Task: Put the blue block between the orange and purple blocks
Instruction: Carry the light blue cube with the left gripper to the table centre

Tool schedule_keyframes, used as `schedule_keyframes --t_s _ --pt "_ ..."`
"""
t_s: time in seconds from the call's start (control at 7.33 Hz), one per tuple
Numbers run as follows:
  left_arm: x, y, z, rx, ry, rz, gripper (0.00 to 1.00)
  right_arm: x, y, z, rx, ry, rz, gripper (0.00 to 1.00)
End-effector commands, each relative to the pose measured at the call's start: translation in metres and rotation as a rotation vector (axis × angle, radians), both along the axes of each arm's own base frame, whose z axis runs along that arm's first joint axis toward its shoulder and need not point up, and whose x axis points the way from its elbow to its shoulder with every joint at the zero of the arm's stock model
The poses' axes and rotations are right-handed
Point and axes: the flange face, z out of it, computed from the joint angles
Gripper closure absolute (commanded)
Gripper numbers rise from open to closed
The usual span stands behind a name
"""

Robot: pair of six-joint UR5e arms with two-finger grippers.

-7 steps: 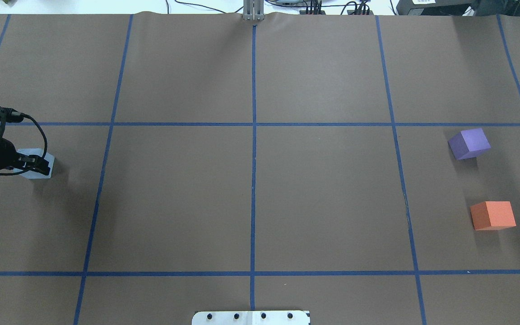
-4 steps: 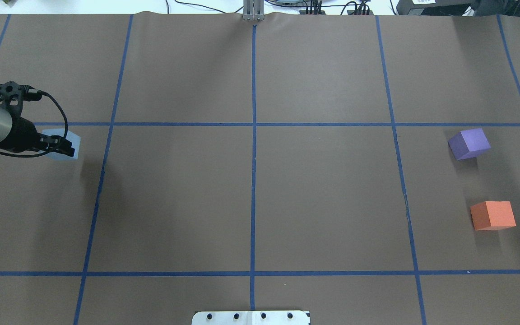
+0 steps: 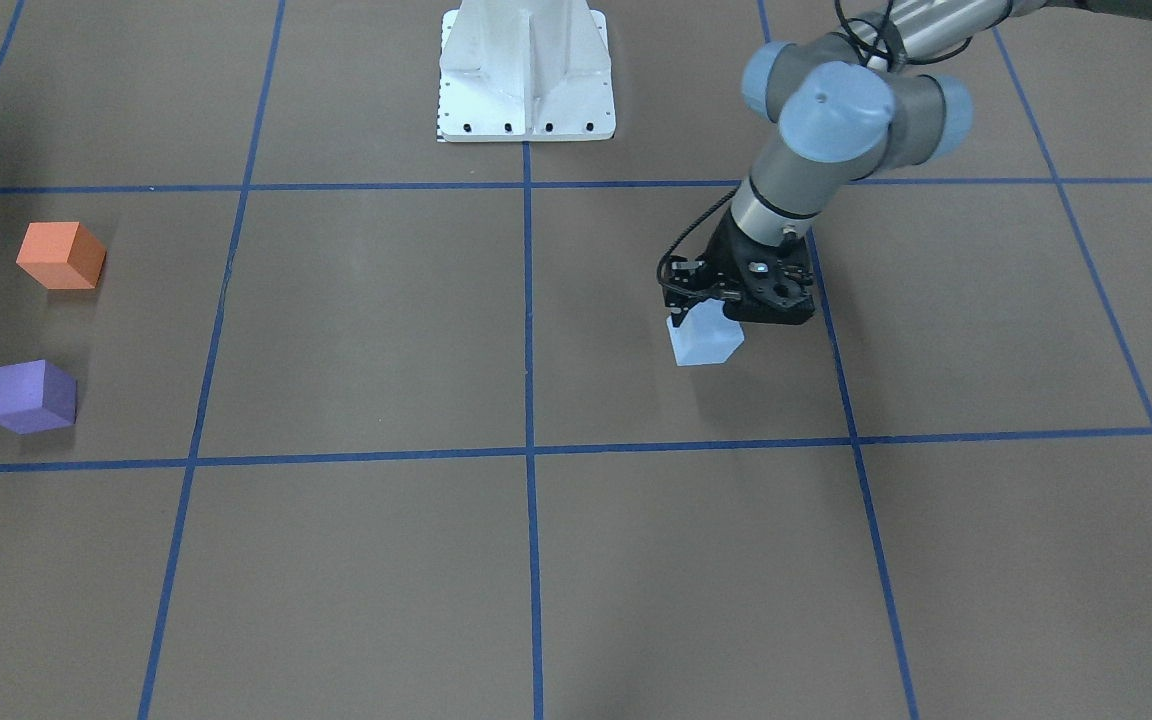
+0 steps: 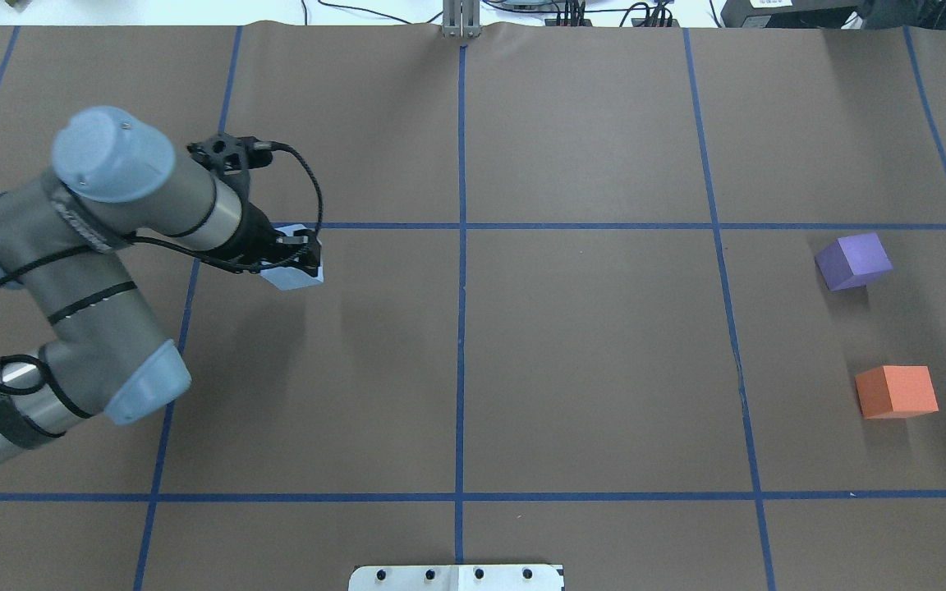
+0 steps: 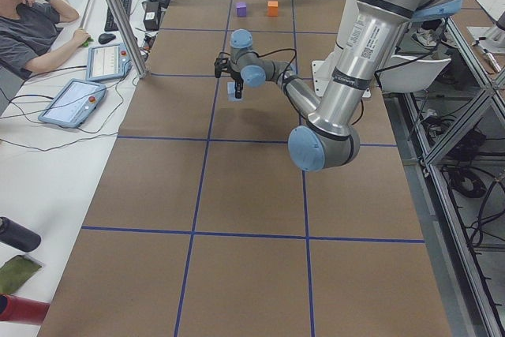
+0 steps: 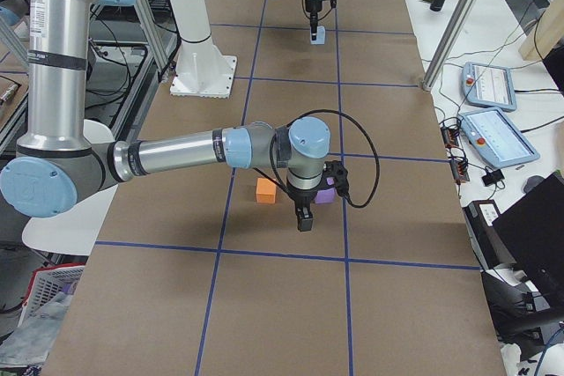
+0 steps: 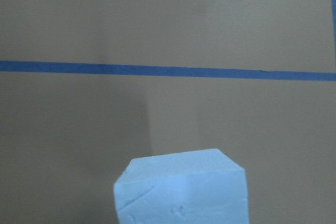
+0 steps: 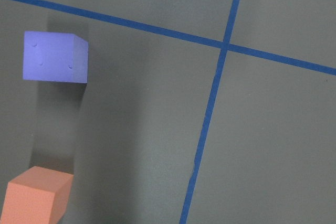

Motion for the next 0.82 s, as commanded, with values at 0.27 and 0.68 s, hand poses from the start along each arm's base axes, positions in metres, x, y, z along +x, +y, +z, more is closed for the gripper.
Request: schedule_keyframes --t_s 0.27,0.68 --pt "0.155 0.018 -0.1 -0.022 -0.072 -0.027 0.82 0.0 0.0 0.0 0.0 -0.002 0.0 0.0" --pt "0.162 0.023 -0.091 0.034 -0.108 -0.017 0.34 0.0 0.001 0.001 -0.002 -0.001 0.0 0.0"
